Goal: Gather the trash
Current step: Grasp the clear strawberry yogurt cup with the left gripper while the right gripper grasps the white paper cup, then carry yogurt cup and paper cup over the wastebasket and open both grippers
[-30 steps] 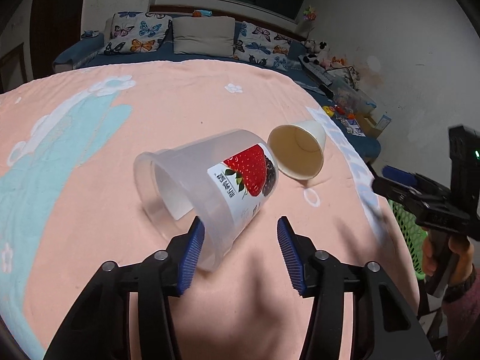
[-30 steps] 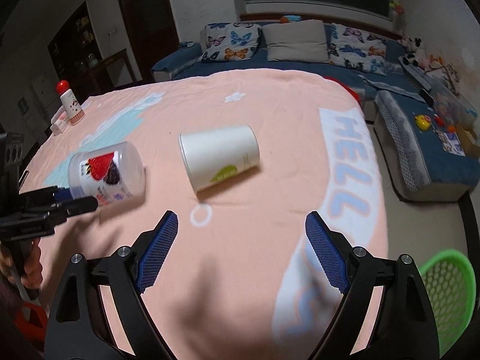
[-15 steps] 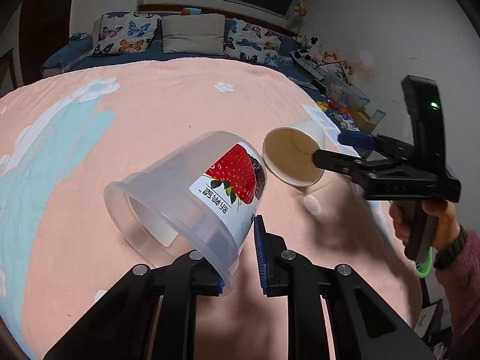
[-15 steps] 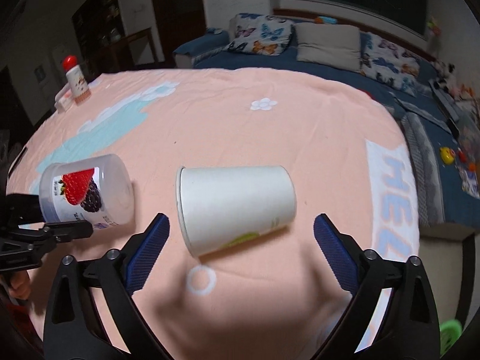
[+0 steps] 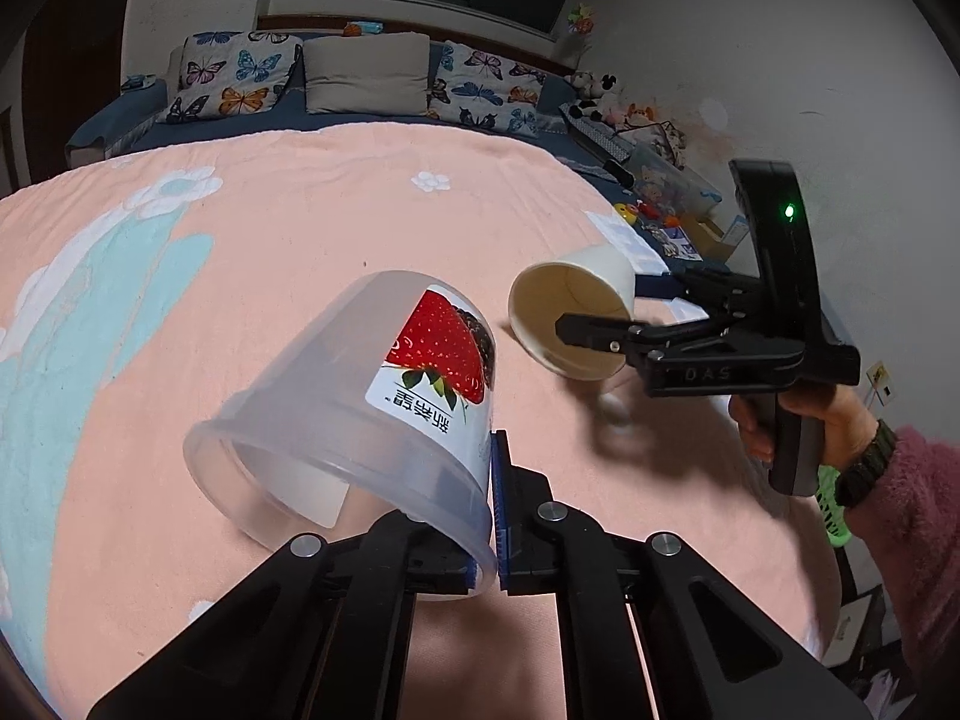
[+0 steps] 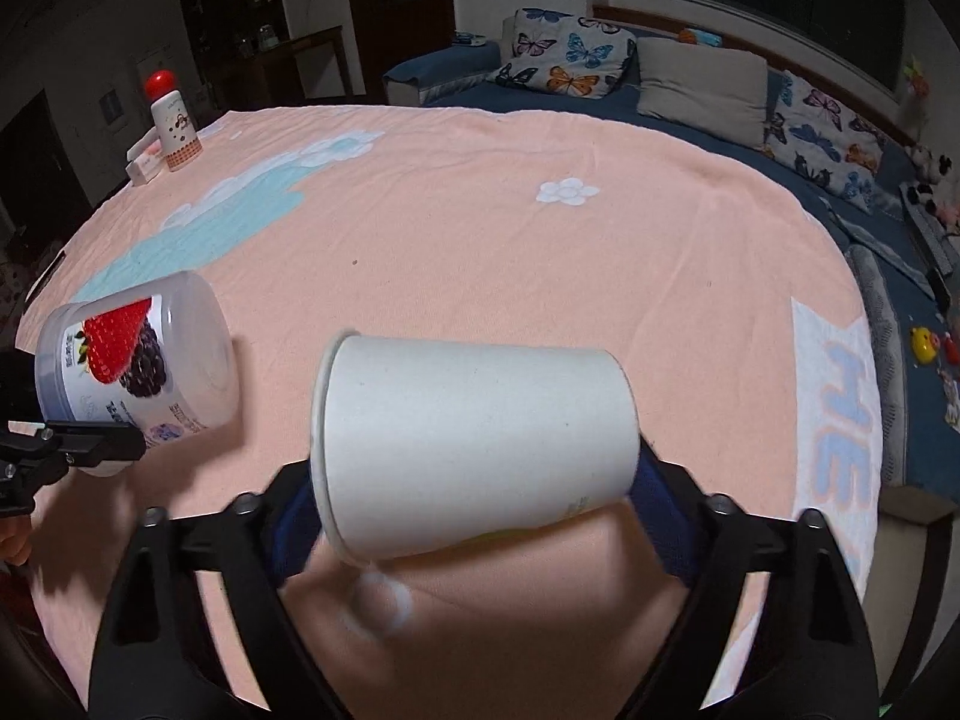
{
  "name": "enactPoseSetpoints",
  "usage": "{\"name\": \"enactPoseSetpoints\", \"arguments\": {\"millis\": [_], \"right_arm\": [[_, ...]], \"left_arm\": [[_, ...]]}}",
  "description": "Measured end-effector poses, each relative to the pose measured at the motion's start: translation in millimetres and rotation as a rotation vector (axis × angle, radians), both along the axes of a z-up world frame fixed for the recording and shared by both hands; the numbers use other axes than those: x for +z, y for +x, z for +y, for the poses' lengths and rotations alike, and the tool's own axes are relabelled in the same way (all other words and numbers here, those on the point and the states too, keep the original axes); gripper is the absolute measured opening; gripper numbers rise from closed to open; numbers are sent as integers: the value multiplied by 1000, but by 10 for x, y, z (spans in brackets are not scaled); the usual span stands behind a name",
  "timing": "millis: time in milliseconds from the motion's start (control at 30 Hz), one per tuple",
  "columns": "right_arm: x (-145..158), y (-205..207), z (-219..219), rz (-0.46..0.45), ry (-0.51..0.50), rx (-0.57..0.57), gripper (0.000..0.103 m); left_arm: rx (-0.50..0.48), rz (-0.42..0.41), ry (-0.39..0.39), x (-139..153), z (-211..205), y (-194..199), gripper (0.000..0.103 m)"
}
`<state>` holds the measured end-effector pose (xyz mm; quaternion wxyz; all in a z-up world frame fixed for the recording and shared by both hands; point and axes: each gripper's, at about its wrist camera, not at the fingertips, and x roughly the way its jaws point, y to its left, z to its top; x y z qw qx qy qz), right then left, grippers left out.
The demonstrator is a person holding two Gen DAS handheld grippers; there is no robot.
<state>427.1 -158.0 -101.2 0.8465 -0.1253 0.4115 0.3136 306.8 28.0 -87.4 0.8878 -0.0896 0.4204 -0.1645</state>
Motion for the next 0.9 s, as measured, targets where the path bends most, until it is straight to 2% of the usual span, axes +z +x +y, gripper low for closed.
{"name": "enactPoseSetpoints", "arguments": {"millis": [200, 367, 467, 667, 900], "right_arm": [[53, -219, -111, -6, 22, -34, 82], [115, -531, -292, 4, 31, -74, 81], [168, -771, -460, 3, 40, -106, 81], [223, -1179, -889, 22, 46, -199, 67], [241, -1528, -1249, -11, 51, -276, 67]], "left_arm": [[6, 2, -9, 39, 27, -58, 4], [-31, -19, -4, 141, -91, -165, 4], [-60, -31, -5, 207, -209, -257, 4], [-133, -61, -6, 358, -566, -420, 4], [-200, -87, -2, 494, -938, -547, 4]]}}
